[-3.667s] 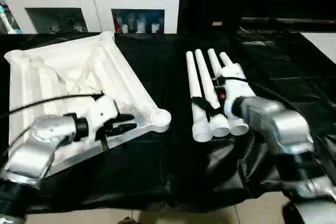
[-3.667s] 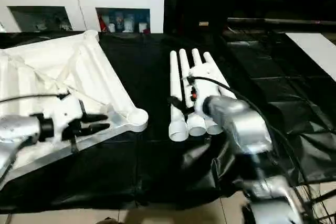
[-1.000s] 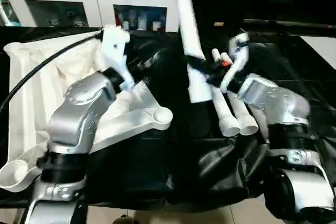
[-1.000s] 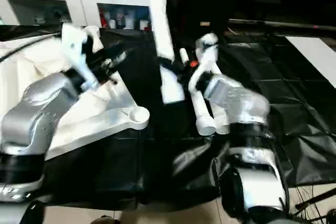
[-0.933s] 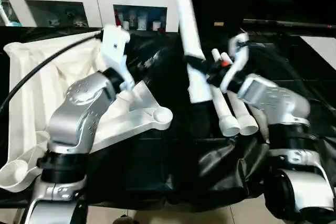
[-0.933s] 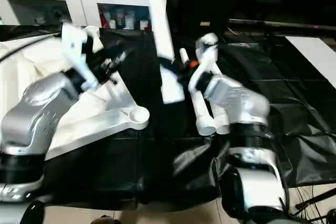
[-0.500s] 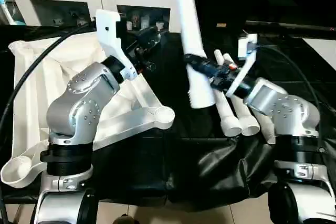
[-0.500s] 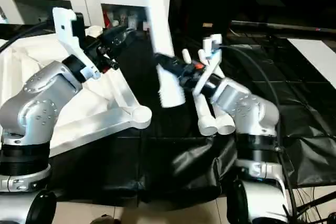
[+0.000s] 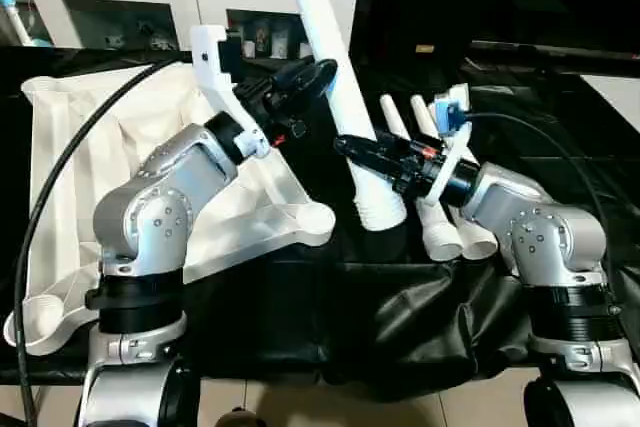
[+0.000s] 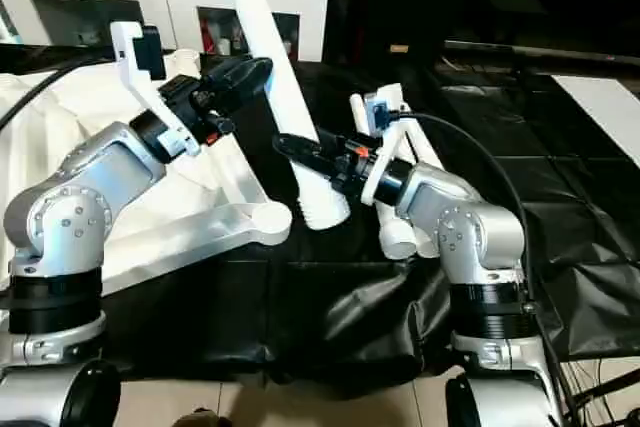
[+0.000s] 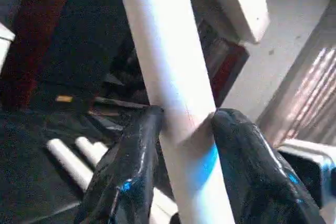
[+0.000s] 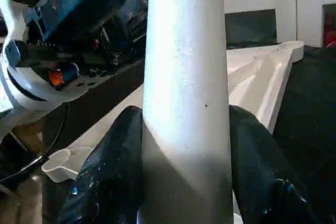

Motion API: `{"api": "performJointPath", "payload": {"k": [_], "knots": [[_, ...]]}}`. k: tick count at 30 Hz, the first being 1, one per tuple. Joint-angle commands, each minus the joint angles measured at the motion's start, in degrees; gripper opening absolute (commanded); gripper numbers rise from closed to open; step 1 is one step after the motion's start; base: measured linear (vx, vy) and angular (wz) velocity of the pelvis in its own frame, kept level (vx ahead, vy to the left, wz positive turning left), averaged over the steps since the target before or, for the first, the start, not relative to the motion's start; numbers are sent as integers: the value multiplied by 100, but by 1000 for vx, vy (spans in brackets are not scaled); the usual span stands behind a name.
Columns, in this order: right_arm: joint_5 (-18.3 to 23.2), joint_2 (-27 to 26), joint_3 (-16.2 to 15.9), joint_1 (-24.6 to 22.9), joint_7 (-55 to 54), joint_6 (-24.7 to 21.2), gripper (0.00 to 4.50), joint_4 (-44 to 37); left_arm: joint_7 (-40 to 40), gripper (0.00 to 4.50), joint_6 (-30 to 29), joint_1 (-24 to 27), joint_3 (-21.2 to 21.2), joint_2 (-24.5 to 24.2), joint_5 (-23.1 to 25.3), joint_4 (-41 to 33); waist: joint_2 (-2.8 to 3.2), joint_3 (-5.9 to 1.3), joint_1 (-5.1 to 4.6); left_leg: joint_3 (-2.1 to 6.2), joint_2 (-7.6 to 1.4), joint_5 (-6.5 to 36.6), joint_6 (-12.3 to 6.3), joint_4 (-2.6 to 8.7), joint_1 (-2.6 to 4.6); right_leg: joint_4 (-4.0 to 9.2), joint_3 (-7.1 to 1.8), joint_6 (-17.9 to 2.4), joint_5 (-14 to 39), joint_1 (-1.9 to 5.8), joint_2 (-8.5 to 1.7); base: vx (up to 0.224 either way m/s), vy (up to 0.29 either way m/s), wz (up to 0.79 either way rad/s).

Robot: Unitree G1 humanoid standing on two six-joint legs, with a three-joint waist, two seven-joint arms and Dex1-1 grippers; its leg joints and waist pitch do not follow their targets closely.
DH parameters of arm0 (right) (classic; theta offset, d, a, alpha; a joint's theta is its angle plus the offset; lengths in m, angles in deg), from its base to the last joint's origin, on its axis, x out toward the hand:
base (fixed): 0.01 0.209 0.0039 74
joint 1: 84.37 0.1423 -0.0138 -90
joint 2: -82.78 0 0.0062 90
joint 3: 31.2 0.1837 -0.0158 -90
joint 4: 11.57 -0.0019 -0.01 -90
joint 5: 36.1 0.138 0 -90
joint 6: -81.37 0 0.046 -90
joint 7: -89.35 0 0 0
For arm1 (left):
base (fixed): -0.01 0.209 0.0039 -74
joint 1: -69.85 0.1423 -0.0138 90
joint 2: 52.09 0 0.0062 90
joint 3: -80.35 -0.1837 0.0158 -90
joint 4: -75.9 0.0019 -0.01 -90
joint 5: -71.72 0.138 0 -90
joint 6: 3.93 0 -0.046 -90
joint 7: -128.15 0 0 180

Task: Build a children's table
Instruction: Rotate table base

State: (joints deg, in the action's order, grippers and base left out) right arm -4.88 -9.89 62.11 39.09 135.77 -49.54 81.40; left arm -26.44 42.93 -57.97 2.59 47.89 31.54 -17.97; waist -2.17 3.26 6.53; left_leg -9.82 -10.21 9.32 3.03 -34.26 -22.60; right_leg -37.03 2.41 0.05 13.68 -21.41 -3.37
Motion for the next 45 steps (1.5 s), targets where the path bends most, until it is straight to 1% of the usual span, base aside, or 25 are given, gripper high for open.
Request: {"api": "performJointPath", "payload": {"k": [1,2,3,4,6,11,12,16,19,24,27,29,30,31,32,33,34,35,36,37,39,40,41,43,45], "knots": [[-41,17,-270,-36,153,115,184,-206,94,226,-218,-134,-79,74,-296,-130,61,-416,10,86,-265,600,147,357,157,396,-236,-1208,-452,247,-436,0,0,0],[-56,22,-295,-48,149,131,184,-220,108,226,-308,-129,-72,87,-389,-153,62,-411,5,87,-264,597,122,361,155,401,-237,-1210,-466,244,-431,0,0,0],[-68,31,-341,-72,158,152,184,-258,129,250,-359,-109,-130,64,-389,-192,69,-413,5,84,-259,603,95,356,155,400,-238,-1212,-472,245,-432,0,0,0],[-86,39,-389,-95,167,172,184,-299,132,250,-405,-93,-186,48,-375,-218,70,-406,7,87,-265,625,88,363,157,408,-238,-1211,-429,243,-434,0,0,0],[-109,31,-441,-121,172,195,184,-351,120,269,-407,-93,-254,36,-348,-220,74,-404,8,90,-273,686,102,368,167,418,-239,-1185,-345,241,-434,0,0,0],[-125,36,-473,-120,143,268,183,-331,68,264,-504,-109,-244,7,-400,-191,79,-392,2,96,-281,847,175,388,170,436,-244,-1138,-114,235,-440,0,0,0],[-123,40,-481,-117,135,283,183,-324,50,238,-528,-112,-233,5,-423,-188,76,-397,4,95,-278,812,184,385,169,431,-243,-1131,-147,237,-438,0,0,0],[-136,40,-512,-89,132,325,183,-305,1,227,-739,-140,-170,-26,-544,-118,82,-406,6,95,-268,690,165,371,164,411,-240,-1174,-368,238,-434,0,0,0],[-141,41,-522,-84,125,337,183,-300,7,199,-791,-130,-165,-34,-589,-133,80,-400,1,94,-267,703,148,374,160,415,-242,-1174,-350,243,-435,0,0,0],[-165,25,-551,-62,95,393,183,-261,110,187,-837,-116,-183,-90,-657,-176,87,-395,1,98,-274,818,193,388,171,430,-242,-1139,-183,235,-433,0,0,0],[-223,26,-590,-47,72,446,183,-244,177,186,-770,-125,-191,-120,-643,-182,98,-395,-1,101,-274,803,210,389,167,426,-243,-1129,-238,237,-434,0,0,0],[-296,24,-613,-28,18,486,183,-218,191,186,-710,-147,-186,-151,-595,-160,92,-396,-4,100,-274,805,215,389,168,425,-243,-1127,-264,234,-430,0,0,0],[-295,17,-609,-14,-6,458,239,-198,275,186,-637,-168,-232,-226,-515,-148,77,-397,-6,97,-272,779,207,387,166,423,-244,-1124,-294,238,-429,0,0,0],[-252,10,-590,0,-15,386,253,-182,356,186,-595,-183,-281,-298,-464,-139,81,-397,-6,97,-268,770,193,389,170,425,-244,-1115,-270,235,-430,0,0,0],[-212,8,-575,17,-16,318,253,-167,455,186,-578,-198,-342,-381,-420,-131,76,-397,-6,97,-268,764,186,389,171,423,-244,-1110,-257,233,-428,0,0,0],[-191,7,-566,28,-13,276,260,-157,515,186,-574,-208,-380,-433,-398,-125,85,-394,-10,99,-267,773,184,396,174,426,-243,-1093,-197,226,-423,0,0,0],[-197,36,-586,48,19,240,273,-146,641,185,-571,-209,-483,-535,-341,-142,92,-396,-9,97,-267,776,198,394,175,422,-244,-1092,-191,226,-424,0,0,0],[-206,92,-618,81,82,195,273,-146,846,185,-578,-211,-646,-683,-267,-171,87,-398,-8,94,-270,762,198,391,182,424,-246,-1086,-187,220,-424,0,0,0],[-205,108,-627,90,94,192,295,-145,905,185,-578,-212,-690,-722,-252,-177,95,-394,-8,95,-272,766,216,401,182,418,-243,-1069,-176,220,-420,0,0,0],[-113,166,-584,142,131,67,295,-158,1085,185,-588,-245,-806,-824,-233,-187,79,-387,-17,90,-273,777,231,402,181,422,-247,-1064,-169,218,-420,0,0,0],[-68,210,-582,160,191,20,303,-179,1175,184,-581,-266,-864,-874,-216,-189,87,-390,-11,90,-273,773,245,402,182,415,-246,-1079,-173,221,-422,0,0,0],[-4,257,-576,175,262,-69,316,-205,1257,184,-577,-293,-919,-922,-195,-187,72,-392,-16,86,-270,765,249,399,177,414,-247,-1088,-211,227,-423,0,0,0],[61,313,-590,179,361,-154,318,-240,1340,184,-565,-319,-964,-960,-183,-188,79,-396,-7,88,-271,750,245,396,182,408,-246,-1092,-228,231,-429,0,0,0],[164,507,-694,172,633,-356,318,-341,1603,184,-486,-399,-1084,-1087,-166,-172,57,-396,-5,81,-265,716,206,388,175,410,-248,-1107,-235,242,-430,0,0,0],[215,695,-820,149,887,-502,318,-432,1803,184,-436,-461,-1152,-1179,-180,-157,65,-392,3,81,-264,686,188,385,172,411,-248,-1083,-214,242,-425,0,0,0]]}}
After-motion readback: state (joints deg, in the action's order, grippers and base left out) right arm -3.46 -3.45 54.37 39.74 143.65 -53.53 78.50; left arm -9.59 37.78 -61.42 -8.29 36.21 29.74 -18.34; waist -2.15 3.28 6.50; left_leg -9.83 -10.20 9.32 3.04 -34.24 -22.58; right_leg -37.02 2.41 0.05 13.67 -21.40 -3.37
